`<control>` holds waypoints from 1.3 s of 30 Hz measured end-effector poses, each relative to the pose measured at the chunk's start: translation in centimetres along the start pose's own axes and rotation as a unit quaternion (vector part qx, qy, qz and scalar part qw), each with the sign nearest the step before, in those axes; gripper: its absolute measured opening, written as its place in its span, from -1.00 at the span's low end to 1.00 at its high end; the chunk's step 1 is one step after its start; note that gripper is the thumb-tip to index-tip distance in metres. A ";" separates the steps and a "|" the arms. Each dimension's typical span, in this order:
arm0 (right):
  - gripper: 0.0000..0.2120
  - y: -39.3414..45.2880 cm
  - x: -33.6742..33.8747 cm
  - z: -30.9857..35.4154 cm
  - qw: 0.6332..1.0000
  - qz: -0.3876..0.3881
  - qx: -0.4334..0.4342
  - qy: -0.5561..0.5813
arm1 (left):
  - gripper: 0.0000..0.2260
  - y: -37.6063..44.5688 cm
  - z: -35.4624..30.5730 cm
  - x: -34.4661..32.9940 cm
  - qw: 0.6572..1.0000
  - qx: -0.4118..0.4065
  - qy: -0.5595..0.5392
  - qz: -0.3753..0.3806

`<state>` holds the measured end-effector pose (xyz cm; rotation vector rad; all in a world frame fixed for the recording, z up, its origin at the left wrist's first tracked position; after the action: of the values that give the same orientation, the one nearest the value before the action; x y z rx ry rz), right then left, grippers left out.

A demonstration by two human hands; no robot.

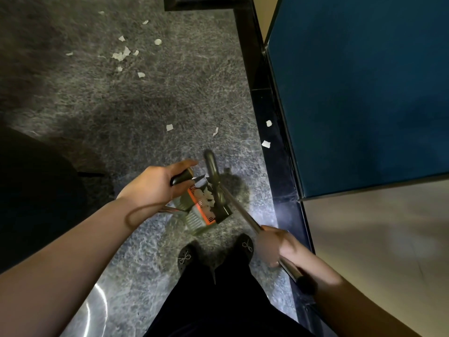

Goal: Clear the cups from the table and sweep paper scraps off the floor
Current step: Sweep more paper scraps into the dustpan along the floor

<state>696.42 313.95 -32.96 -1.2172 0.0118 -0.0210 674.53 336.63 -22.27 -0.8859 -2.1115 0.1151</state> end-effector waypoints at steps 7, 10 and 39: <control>-0.81 -2.3 1.3 -0.4 0.986 -0.037 -0.008 0.162 | -0.57 -2.2 1.3 1.4 0.999 -0.007 -0.036 -0.008; -0.83 -1.4 1.9 0.9 0.986 -0.069 -0.009 0.152 | -0.59 -2.9 2.2 3.0 0.999 0.002 -0.037 -0.023; -0.70 3.4 -11.1 5.7 0.996 0.082 -0.029 0.031 | -0.61 -2.2 9.5 8.8 0.999 0.025 -0.013 -0.041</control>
<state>685.44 320.68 -34.18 -1.2694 0.1677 0.0859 662.81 342.53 -21.83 -0.7704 -2.1573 0.1369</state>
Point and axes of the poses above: each hand's wrist, its own y-axis towards the middle knuckle, its own x-axis out of the back of the hand, z = x × y, the point moved 6 cm from there along y, towards the middle knuckle, and after that the axes turned 4 degrees about -y, right-handed, at the moved point
